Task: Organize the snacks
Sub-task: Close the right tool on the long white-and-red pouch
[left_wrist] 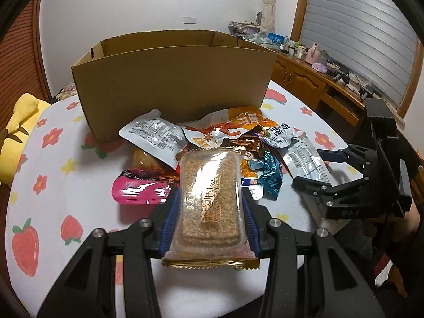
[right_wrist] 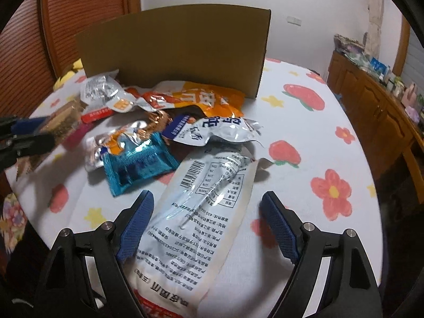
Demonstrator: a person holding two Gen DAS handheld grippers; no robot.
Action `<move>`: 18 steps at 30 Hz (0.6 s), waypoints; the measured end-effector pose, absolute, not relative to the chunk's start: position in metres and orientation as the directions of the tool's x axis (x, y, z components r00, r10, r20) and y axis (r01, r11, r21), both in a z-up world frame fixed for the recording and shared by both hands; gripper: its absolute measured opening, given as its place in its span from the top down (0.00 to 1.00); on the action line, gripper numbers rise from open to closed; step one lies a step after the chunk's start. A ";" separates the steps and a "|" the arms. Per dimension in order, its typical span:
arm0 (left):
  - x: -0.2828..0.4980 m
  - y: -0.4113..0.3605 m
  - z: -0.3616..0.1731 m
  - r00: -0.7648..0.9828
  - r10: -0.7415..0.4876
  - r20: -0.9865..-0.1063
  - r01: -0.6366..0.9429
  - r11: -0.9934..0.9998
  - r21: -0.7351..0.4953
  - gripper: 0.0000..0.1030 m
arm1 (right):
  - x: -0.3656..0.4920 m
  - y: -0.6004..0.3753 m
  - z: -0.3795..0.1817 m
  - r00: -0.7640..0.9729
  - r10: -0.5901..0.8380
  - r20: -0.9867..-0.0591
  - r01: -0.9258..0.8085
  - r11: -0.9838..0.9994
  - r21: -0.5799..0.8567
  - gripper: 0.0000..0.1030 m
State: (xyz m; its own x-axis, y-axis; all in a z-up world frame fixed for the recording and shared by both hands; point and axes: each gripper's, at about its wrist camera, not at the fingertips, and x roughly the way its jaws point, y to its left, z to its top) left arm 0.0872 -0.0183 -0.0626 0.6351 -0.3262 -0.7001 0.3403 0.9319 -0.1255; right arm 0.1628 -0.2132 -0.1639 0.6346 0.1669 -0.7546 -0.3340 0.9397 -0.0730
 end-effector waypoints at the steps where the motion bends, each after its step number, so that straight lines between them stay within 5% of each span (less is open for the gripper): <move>1: 0.087 -0.019 -0.063 0.637 -0.325 -0.699 0.339 0.932 -0.125 0.57 | 0.163 -0.215 -0.163 0.629 0.165 -0.759 -0.338 0.938 -0.076 0.18; 7: 0.085 -0.020 -0.062 0.642 -0.322 -0.696 0.341 0.933 -0.117 0.57 | 0.169 -0.221 -0.160 0.592 0.167 -0.789 -0.365 0.928 -0.077 0.26; 15: 0.084 -0.018 -0.064 0.641 -0.325 -0.695 0.338 0.933 -0.125 0.57 | 0.171 -0.238 -0.149 0.580 0.222 -0.784 -0.372 0.928 -0.012 0.64; 18: 0.084 -0.018 -0.066 0.640 -0.327 -0.696 0.340 0.932 -0.125 0.57 | 0.174 -0.242 -0.147 0.570 0.236 -0.787 -0.366 0.930 0.013 0.67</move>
State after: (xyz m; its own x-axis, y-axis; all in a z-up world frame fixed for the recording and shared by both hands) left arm 0.0839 -0.0182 -0.0658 0.6395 -0.3268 -0.6958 0.3398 0.9321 -0.1255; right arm 0.1735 -0.2421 -0.1468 0.5700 0.2358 -0.7871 -0.3663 0.9304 0.0134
